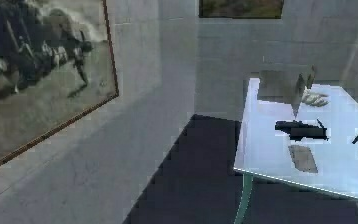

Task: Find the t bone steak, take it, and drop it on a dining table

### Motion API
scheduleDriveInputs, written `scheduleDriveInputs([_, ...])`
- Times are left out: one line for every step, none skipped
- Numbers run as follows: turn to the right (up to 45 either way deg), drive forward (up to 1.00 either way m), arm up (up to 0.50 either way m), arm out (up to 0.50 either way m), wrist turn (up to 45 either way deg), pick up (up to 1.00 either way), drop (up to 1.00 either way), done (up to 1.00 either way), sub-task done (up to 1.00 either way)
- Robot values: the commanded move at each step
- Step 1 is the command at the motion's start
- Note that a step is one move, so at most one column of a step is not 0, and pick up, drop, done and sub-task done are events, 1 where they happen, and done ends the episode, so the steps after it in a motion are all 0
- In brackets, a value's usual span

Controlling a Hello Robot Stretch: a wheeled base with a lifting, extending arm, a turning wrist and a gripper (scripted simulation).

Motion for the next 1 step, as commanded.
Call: scheduleDriveInputs([0.0,0.85,0.00,0.00,0.0,0.00,0.00,0.00,0.00])
